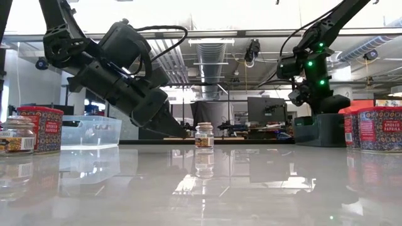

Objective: Sort spices by type
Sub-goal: Put the black seasoning can into the black bin, then put the brown seasoning bottle into the transparent bin

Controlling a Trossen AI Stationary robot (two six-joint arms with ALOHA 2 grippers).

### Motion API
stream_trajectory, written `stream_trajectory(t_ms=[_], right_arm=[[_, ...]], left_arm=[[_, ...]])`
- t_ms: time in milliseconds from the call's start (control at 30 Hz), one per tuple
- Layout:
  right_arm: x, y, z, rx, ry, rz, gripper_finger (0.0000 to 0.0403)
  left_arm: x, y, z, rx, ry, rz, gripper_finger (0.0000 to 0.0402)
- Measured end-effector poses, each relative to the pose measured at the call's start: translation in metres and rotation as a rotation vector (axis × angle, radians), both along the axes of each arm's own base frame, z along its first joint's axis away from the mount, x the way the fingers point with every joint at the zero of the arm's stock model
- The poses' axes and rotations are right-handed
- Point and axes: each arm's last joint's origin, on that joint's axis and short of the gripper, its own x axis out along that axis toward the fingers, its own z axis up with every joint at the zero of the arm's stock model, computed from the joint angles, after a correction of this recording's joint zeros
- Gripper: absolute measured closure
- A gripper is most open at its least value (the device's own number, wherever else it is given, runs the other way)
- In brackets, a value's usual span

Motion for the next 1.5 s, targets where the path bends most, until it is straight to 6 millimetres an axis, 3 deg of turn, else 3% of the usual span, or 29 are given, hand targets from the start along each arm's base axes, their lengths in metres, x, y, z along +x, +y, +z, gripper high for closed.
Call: stream_trajectory(t_ms=[500,900,1233,1500], right_arm=[[-0.001,0.001,0.004,-0.014,-0.010,-0.001,0.0091],[-0.004,0.003,0.014,-0.069,-0.020,-0.005,0.0057],[-0.009,0.010,0.039,-0.118,-0.067,-0.024,0.0050],[-0.006,0.008,0.054,-0.162,-0.217,-0.138,0.0062]], left_arm=[[0.000,0.000,0.000,0.000,0.000,0.000,0.0091],[0.000,0.000,0.000,0.000,0.000,0.000,0.0091],[0.000,0.000,0.000,0.000,-0.001,0.000,0.0091],[0.000,0.000,0.000,0.000,-0.001,0.000,0.0091]])
